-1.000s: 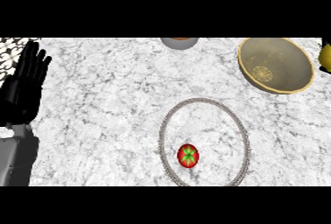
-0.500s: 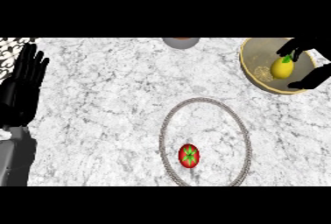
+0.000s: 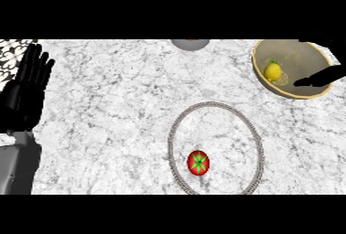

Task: Pick the lemon from the placemat and place it in the bowl

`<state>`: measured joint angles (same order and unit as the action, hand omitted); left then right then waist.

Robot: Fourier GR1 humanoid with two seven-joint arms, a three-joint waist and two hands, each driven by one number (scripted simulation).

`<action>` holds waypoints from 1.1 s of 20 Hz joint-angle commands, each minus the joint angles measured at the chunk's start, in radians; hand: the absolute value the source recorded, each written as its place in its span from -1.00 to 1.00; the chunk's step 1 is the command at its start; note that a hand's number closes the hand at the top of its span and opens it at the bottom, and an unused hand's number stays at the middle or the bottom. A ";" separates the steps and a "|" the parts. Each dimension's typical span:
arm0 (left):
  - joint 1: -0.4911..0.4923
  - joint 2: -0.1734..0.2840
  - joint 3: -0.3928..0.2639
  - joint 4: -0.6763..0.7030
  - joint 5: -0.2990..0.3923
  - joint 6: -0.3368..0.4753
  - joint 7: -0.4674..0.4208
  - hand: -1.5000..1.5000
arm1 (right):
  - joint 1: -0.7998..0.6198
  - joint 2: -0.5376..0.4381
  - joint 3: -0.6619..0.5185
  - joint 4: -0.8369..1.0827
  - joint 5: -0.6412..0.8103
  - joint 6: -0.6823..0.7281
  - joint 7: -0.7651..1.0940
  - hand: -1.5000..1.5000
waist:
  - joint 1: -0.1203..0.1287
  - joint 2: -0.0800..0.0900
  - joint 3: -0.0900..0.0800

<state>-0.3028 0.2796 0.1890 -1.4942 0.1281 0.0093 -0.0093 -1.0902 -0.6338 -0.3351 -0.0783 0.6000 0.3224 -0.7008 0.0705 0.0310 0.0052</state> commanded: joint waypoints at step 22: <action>-0.018 -0.006 -0.001 -0.009 0.011 -0.007 -0.001 0.00 | 0.153 -0.359 -0.261 0.018 -0.255 0.240 0.047 -1.00 | 0.015 0.032 0.012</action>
